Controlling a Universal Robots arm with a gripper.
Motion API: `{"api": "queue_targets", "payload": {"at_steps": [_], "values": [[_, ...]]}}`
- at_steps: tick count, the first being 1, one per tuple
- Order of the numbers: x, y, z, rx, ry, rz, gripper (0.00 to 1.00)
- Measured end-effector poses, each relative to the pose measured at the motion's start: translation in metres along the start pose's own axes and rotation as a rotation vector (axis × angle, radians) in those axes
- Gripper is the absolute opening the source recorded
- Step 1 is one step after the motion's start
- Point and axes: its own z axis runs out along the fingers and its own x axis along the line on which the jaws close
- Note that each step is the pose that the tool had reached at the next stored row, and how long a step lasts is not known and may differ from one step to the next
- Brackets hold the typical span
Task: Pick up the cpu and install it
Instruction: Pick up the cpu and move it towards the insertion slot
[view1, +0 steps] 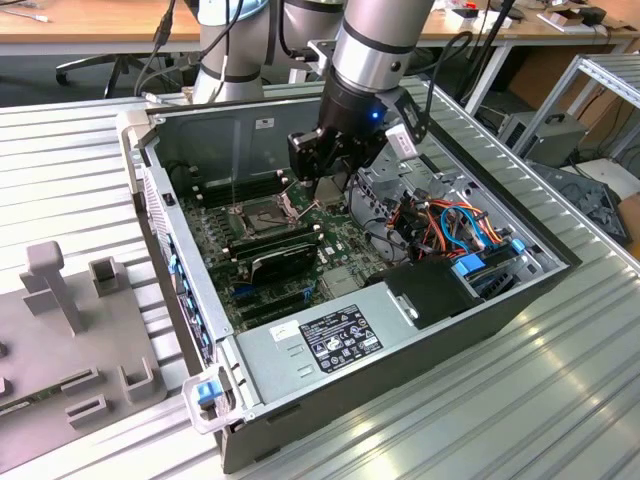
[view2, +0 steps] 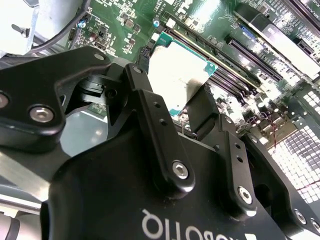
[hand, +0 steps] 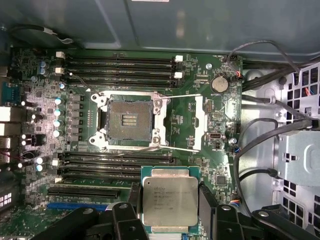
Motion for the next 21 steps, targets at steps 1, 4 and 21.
{"api": "queue_targets", "payload": {"at_steps": [1,4,21], "values": [[0.0002,0.0006,0.0007,0.0000,-0.0001,0.000,0.55],[0.0007,0.0016,0.0020,0.0000,0.0000,0.000,0.55],[0.0023,0.0050,0.0073,0.0001,0.0000,0.000,0.55]]}}
